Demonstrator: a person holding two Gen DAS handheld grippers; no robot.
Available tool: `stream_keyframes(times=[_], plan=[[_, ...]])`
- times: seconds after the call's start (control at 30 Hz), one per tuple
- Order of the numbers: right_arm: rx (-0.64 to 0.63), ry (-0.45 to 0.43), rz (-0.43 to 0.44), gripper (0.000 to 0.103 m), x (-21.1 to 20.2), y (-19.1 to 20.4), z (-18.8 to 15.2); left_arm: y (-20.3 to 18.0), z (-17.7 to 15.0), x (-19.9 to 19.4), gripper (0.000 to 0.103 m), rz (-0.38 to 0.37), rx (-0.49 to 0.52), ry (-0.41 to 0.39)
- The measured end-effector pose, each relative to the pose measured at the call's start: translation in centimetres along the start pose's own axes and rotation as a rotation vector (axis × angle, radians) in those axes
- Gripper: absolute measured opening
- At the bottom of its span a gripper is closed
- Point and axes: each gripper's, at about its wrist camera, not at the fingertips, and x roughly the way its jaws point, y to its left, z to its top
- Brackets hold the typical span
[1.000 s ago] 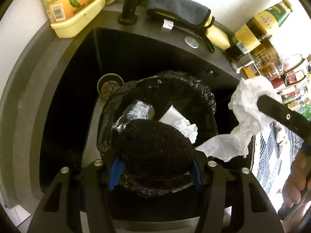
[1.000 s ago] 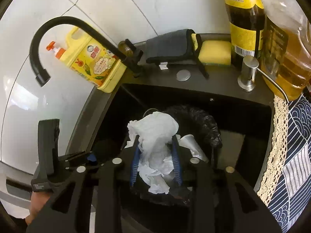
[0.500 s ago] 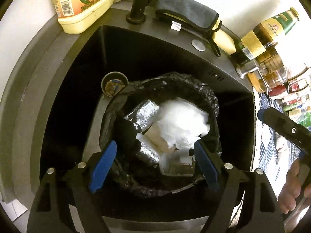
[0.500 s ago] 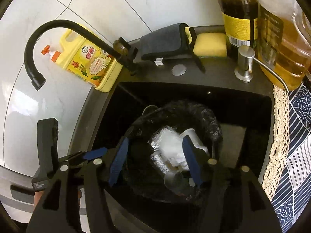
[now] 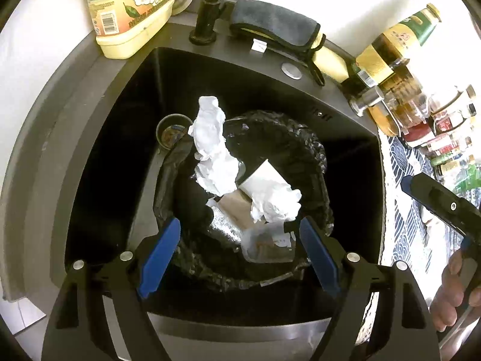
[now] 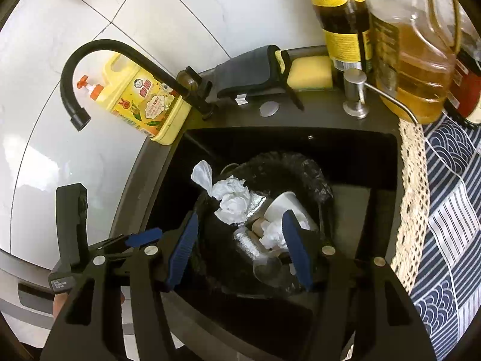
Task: Collect trash
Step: 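Open the left tool to drop the black sponge into the bag, then open the right tool to drop the white tissue into the bag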
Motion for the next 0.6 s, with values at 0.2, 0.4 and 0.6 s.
stream_keyframes(times=[0.2,0.4,0.6], plan=[[0.008,-0.020,-0.010,0.059,-1.8,-0.5,-1.2,-0.4,-1.1,-0.9,0.080,-0.004,0.003,-0.013],[0.031,-0.034,-0.053,0.059,-3.7,-1.6,-2.4,-1.2,-1.8,-1.5,0.080,-0.022,0.014,-0.019],[0.065,-0.042,-0.096,0.060,-5.9,-3.6,-3.9,-2.3,-2.4,-1.6,0.080,-0.038,0.030,-0.020]])
